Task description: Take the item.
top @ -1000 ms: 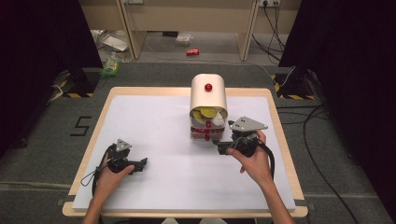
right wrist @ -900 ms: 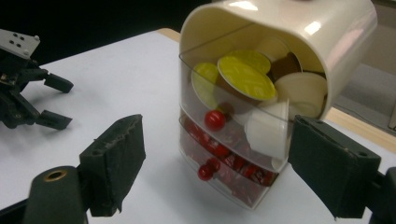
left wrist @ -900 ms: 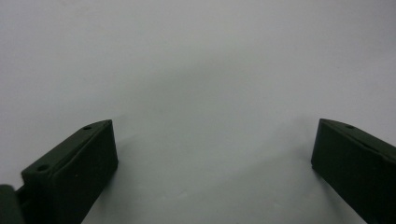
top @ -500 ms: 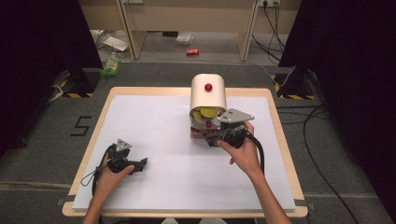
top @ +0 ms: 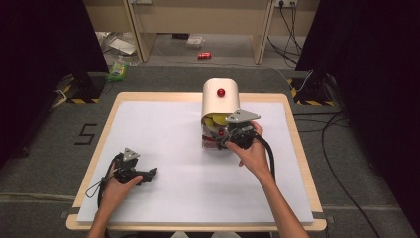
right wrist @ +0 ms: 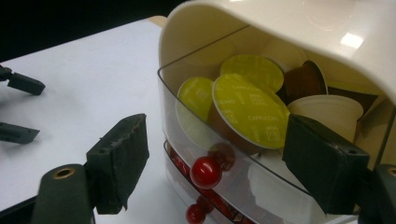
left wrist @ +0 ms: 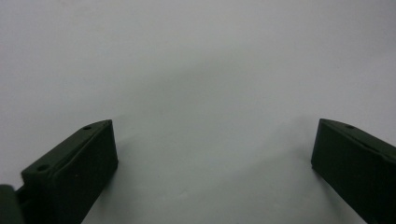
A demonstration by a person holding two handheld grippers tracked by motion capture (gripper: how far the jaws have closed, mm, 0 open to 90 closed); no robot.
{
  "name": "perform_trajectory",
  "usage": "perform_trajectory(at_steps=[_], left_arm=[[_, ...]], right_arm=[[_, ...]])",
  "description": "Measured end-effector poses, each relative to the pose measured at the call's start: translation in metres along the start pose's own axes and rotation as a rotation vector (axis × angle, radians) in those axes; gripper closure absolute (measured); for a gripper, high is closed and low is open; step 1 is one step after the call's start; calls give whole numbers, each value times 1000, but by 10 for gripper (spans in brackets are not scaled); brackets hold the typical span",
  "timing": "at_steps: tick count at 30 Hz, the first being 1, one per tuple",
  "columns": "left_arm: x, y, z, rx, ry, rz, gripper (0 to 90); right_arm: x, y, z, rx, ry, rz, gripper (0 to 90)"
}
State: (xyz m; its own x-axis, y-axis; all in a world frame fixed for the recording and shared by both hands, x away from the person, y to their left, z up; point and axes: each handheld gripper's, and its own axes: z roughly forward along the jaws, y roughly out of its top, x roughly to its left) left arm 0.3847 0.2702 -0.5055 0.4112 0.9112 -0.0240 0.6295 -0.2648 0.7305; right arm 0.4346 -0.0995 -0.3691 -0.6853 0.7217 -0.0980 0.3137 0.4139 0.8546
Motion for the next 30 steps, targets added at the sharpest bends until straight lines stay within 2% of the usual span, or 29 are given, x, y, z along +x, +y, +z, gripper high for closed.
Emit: perform_trajectory(at_steps=[9, 18, 30], left_arm=[[0, 0, 0, -2, 0, -2, 0], [0, 0, 0, 0, 0, 0, 0], [0, 0, 0, -1, 1, 1, 0]], right_arm=[[0, -2, -1, 19, 4, -3, 238], [3, 0, -2, 50, -1, -27, 242], [10, -3, -14, 28, 26, -31, 256]])
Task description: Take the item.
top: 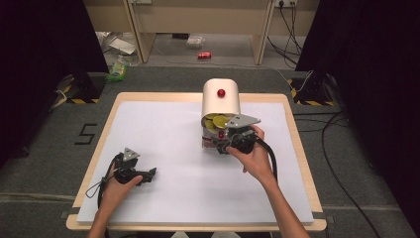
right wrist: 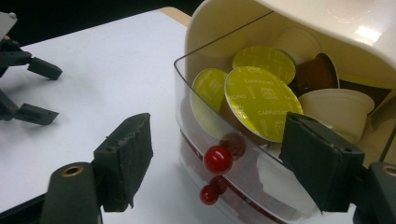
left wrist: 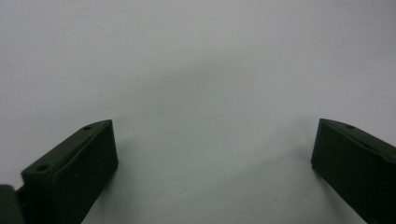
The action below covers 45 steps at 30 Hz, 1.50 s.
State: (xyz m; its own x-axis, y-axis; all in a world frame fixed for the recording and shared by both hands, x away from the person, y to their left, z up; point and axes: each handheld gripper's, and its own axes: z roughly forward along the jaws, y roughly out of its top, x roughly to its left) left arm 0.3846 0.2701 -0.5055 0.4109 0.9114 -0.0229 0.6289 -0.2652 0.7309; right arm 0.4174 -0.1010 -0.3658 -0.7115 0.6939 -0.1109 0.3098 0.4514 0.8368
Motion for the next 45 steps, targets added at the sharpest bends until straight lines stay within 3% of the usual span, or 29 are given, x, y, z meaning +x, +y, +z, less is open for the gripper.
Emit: perform_trajectory(at_steps=[18, 45], left_arm=[[0, 0, 0, -1, 0, 0, 0], [0, 0, 0, -1, 0, 0, 0]], right_arm=[[12, -13, -18, -19, 25, -13, 280], [26, -22, -34, 9, 54, -37, 291]])
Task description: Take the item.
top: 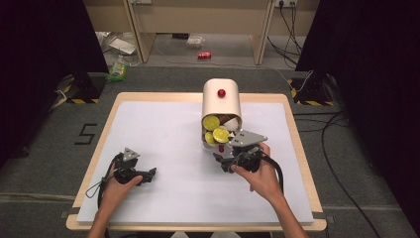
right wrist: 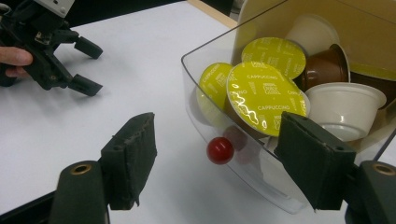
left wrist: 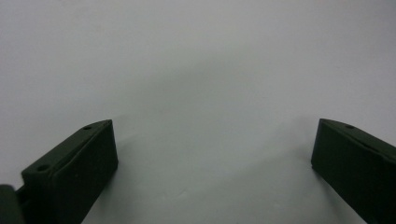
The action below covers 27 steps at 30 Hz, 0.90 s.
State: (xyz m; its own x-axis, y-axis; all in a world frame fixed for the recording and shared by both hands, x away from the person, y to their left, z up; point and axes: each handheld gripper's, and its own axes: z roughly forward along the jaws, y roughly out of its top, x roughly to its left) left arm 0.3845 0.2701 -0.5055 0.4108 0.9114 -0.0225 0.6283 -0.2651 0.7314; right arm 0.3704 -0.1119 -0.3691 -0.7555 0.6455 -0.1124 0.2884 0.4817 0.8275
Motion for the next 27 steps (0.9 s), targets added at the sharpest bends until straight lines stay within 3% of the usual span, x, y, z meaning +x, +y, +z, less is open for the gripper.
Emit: perform_trajectory(at_steps=[27], left_arm=[[0, 0, 0, 0, 0, 0, 0]], right_arm=[[6, -4, -6, 14, -3, -7, 305]])
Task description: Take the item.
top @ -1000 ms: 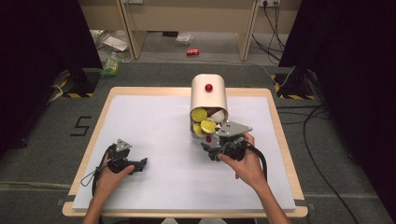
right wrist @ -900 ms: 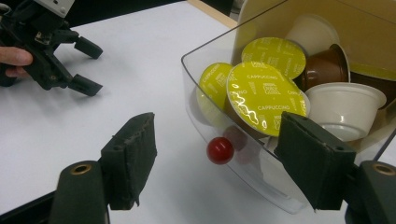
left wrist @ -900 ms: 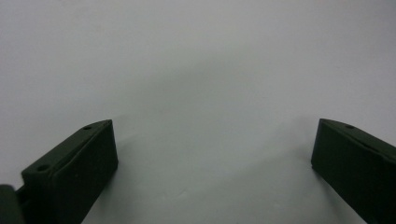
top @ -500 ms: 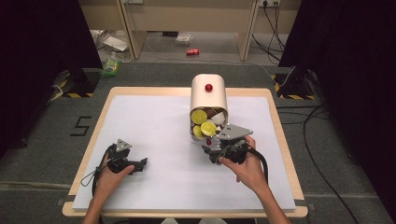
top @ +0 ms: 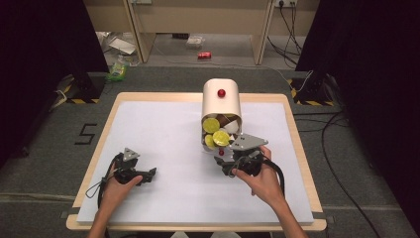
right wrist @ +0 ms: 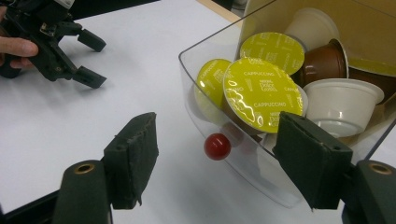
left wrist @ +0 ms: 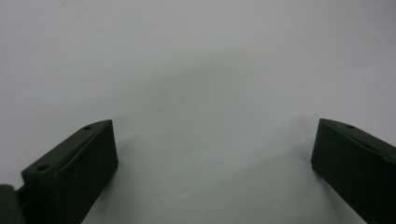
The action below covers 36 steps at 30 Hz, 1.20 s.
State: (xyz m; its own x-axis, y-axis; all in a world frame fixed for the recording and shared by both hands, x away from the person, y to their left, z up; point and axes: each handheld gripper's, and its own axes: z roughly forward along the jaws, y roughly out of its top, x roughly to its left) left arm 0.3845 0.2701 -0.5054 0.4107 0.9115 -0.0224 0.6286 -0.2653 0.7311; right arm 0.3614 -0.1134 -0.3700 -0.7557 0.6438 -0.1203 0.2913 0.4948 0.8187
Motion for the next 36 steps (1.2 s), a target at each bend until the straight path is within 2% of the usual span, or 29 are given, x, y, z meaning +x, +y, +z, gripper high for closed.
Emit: perform_trajectory(at_steps=[24, 27, 30, 36], left_arm=[[0, 0, 0, 0, 0, 0, 0], [0, 0, 0, 0, 0, 0, 0], [0, 0, 0, 0, 0, 0, 0], [0, 0, 0, 0, 0, 0, 0]], right_arm=[[5, -4, -4, 16, 11, -3, 304], [4, -4, -4, 12, 19, 7, 301], [0, -4, -4, -2, 30, 37, 290], [-2, -3, -5, -13, 24, 43, 284]])
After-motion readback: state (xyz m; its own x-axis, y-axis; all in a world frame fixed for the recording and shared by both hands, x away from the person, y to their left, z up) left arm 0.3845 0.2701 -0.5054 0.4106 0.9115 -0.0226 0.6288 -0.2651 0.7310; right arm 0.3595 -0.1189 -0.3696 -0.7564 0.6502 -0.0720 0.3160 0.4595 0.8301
